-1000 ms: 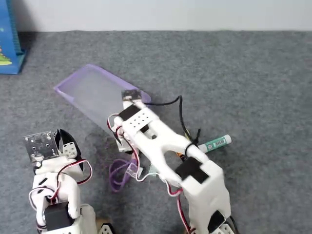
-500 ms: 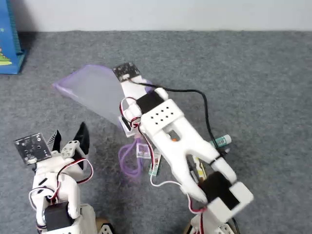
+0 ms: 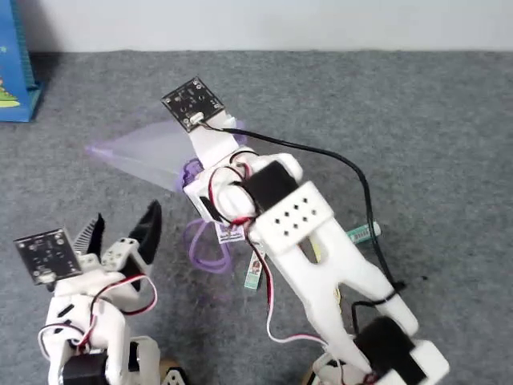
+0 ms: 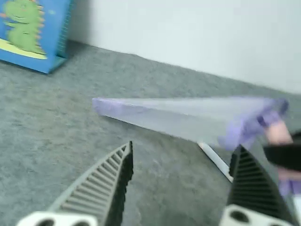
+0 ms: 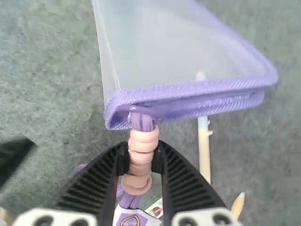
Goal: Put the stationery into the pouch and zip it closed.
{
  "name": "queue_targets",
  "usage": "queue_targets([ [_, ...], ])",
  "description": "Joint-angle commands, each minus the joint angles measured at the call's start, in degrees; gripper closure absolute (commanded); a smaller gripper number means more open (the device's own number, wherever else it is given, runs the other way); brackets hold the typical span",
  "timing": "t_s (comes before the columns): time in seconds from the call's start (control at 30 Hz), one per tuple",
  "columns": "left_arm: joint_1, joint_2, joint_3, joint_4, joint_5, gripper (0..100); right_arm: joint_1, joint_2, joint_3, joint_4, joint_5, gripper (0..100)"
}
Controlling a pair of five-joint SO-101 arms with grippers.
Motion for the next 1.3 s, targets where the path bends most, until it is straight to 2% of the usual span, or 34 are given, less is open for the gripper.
queue_targets([
  [0.0,2.99,-0.79,-4.18,1.41,-0.79,68,-1.01,-6.73,-0.44,-0.48,4.31,99.0],
  [0.1,3.16,-0.79,-4.97,1.41,-0.79,68,-2.07,-11.03,3.25,-0.48,7.47,99.1],
  [0.27,3.60,-0.79,-5.14,1.14,-0.62,68,-4.26,-17.89,9.58,-1.10,8.09,99.1],
  [0.53,11.60,-0.79,-5.14,1.93,-0.62,68,-4.79,-20.26,12.40,-1.63,7.91,99.1],
  [0.73,11.08,-0.70,-4.44,1.93,-0.62,68,-4.70,-20.35,12.66,-0.22,7.74,99.1],
  [1.0,6.24,-0.70,-0.57,-0.79,-1.05,68,-4.70,-22.11,12.66,2.95,7.65,99.1],
  [1.27,6.42,-0.70,3.56,-4.13,-6.68,83,-5.41,-28.44,13.98,3.21,7.65,99.1],
])
